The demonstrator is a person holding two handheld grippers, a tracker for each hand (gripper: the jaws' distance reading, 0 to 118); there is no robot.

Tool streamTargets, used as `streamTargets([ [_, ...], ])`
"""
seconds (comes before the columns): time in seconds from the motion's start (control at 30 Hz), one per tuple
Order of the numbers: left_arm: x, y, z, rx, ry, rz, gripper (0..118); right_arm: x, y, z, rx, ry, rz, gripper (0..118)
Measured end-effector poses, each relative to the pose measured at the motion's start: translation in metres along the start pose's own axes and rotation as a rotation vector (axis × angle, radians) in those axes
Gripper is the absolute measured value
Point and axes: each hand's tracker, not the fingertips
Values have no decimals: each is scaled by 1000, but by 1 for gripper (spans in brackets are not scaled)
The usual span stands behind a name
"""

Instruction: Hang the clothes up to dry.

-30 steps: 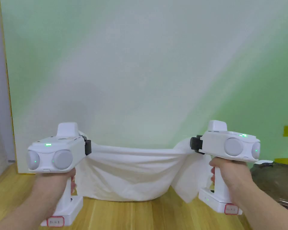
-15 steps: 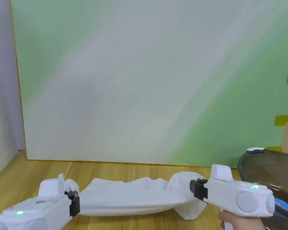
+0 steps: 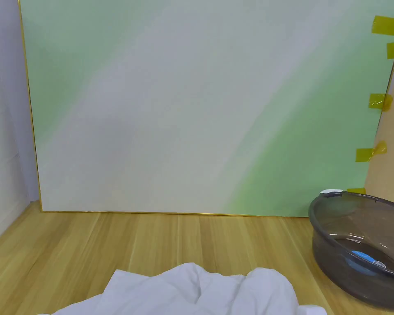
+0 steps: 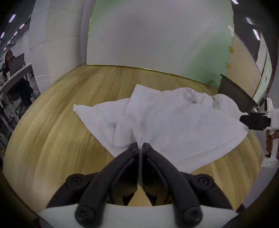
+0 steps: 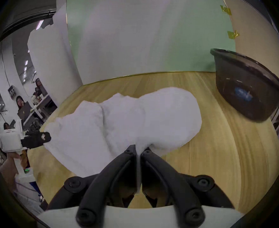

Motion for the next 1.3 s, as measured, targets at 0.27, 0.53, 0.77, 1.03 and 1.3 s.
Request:
streamTargets([
  [0.27, 3, 27, 17, 120, -20, 6, 113, -3, 26, 25, 89, -7, 7, 110],
  [0.53, 11, 146, 21, 384, -39, 5, 110, -38, 134, 76, 532, -41, 116, 101],
  [0.77, 10, 182, 14, 440, -12, 21, 2, -47, 141, 60, 559, -37, 54, 0],
  [1.03, -42, 167, 35, 307, 93, 32, 2, -53, 115, 40, 488, -40, 113, 0],
  [1.3, -104, 133, 5, -55, 191, 157, 6, -53, 101, 19, 424, -1, 127, 0],
])
